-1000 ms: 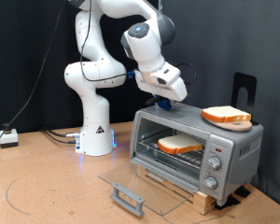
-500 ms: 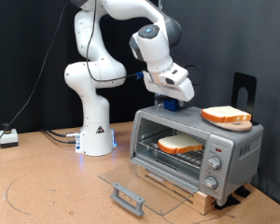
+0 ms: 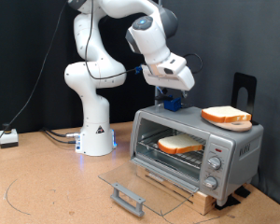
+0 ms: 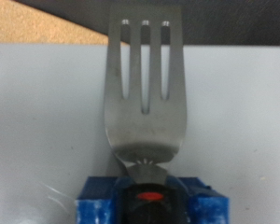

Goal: Make a piece of toast with the oven

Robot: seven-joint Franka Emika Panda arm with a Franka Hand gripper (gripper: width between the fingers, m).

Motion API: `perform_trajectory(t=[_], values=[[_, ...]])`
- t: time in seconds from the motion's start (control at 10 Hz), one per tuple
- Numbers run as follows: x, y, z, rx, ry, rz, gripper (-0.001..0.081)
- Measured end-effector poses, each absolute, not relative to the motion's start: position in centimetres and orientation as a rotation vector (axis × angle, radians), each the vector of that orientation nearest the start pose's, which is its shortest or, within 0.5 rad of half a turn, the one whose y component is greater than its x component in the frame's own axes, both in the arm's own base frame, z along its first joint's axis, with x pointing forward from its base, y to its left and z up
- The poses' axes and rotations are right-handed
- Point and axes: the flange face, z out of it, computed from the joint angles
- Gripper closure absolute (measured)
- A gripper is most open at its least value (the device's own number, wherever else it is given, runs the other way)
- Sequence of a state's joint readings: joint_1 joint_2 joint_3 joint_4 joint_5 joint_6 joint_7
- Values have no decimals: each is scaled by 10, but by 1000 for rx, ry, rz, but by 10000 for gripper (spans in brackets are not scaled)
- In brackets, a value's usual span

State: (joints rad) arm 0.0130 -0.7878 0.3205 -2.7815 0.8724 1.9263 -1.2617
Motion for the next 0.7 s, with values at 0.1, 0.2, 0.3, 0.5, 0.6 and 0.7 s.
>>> perform_trajectory(t=[0.1,0.2,0.3,0.5,0.6,0.7], values=[[280,143,429,-2169,-1412,-347,-3],[280,144,427,-2171,-1412,-339,-3],[280,141,425,-2163,-1420,-324,-3],[290,115,422,-2154,-1424,-322,-3],[297,100,419,-2164,-1403,-326,-3],[303,85,418,-2183,-1371,-328,-3]])
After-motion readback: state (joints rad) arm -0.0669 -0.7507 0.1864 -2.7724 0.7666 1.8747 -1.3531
